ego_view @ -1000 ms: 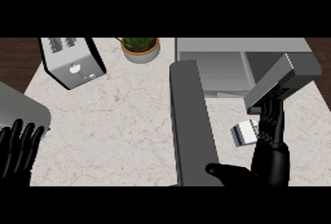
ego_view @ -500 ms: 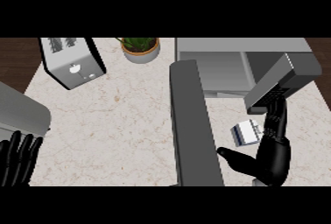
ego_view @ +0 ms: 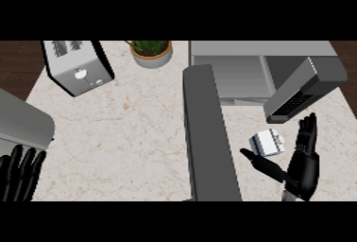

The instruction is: Pick up the milk, place it into the microwave and close the microwave

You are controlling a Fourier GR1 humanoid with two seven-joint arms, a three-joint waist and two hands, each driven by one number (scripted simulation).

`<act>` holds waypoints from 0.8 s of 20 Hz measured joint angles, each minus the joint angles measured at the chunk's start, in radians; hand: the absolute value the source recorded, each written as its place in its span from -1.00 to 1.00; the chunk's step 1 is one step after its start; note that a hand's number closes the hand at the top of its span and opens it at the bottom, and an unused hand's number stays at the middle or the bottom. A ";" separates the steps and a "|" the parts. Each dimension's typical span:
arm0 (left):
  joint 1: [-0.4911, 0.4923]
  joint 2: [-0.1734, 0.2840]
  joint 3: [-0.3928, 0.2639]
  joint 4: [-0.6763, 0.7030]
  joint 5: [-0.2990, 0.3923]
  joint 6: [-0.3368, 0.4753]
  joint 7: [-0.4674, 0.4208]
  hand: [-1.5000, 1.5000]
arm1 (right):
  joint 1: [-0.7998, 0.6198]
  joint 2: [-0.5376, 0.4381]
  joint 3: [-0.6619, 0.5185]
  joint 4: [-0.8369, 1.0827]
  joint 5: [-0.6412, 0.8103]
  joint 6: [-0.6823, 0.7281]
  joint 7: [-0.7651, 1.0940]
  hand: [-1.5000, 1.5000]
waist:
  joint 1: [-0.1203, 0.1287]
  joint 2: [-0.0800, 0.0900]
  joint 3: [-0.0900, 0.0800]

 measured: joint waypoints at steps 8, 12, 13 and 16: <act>0.057 -0.011 -0.008 -0.001 -0.005 -0.022 -0.044 -1.00 | -0.004 -0.024 -0.065 0.142 -0.039 0.072 -0.091 -1.00 | 0.001 0.000 0.000; 0.045 -0.008 -0.020 -0.002 -0.014 -0.003 -0.034 -1.00 | -0.028 -0.051 -0.102 0.221 -0.065 0.126 -0.120 -1.00 | 0.001 0.000 0.000; 0.042 -0.011 -0.022 0.000 -0.012 -0.002 -0.032 -1.00 | -0.042 -0.043 -0.102 0.251 -0.060 0.123 -0.129 -1.00 | 0.001 0.000 0.000; 0.044 -0.014 -0.020 0.002 -0.010 -0.008 -0.033 -1.00 | -0.076 -0.054 -0.127 0.321 -0.068 0.141 -0.146 -1.00 | 0.001 0.000 0.000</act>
